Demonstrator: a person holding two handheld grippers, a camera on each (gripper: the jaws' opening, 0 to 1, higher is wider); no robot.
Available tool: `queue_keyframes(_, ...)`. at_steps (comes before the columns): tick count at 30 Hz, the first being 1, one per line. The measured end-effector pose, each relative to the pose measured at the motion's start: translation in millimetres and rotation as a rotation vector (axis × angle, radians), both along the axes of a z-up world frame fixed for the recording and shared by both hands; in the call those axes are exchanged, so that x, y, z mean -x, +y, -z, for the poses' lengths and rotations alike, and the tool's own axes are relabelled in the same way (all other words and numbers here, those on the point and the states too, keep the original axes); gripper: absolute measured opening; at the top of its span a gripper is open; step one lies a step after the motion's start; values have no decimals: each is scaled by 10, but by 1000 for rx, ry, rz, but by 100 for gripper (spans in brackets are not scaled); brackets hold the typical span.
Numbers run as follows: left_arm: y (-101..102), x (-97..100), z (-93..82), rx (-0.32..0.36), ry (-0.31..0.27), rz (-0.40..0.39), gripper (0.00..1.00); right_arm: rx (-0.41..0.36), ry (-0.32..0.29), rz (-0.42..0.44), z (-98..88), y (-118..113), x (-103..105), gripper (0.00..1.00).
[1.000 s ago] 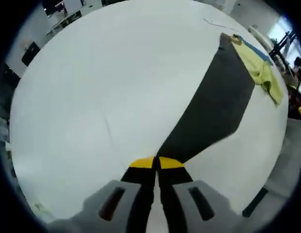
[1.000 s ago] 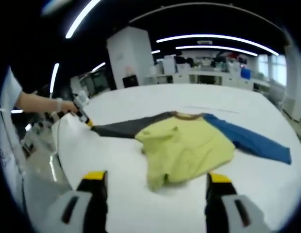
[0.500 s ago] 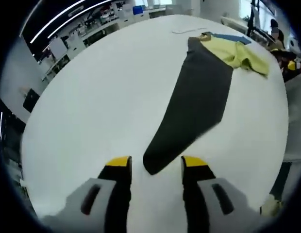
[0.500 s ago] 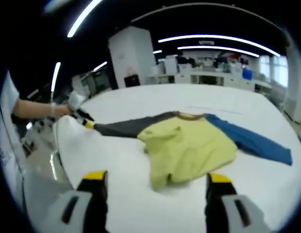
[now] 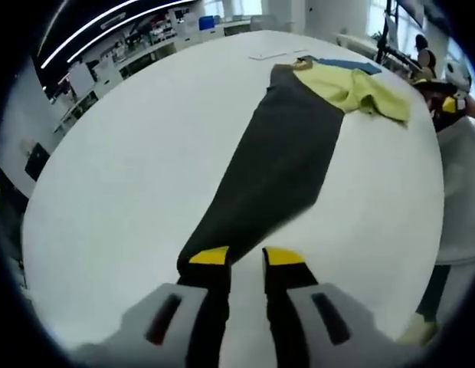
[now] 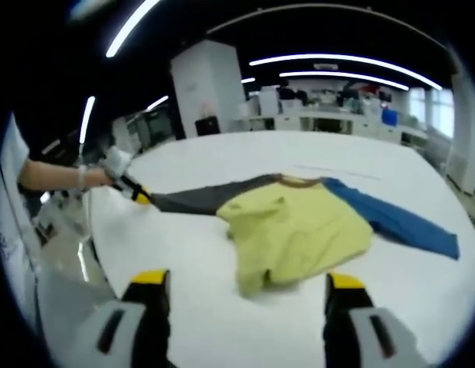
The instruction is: Fold the garment on the visible template until the final outline fits inside the template.
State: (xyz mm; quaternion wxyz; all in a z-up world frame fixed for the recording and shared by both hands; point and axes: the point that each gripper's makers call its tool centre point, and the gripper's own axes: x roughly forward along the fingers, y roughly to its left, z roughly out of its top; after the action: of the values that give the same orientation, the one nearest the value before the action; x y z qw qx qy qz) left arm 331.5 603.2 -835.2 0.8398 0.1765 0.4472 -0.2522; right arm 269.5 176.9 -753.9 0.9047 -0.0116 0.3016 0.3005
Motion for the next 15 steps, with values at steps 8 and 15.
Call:
queue_keyframes(8,135,-200,146,13,22,-11,12,4,4,19,12,-47,5,81)
queue_keyframes(15,258,-292,200,-26,4,16,2,-2,6,21,29,-36,-4,81)
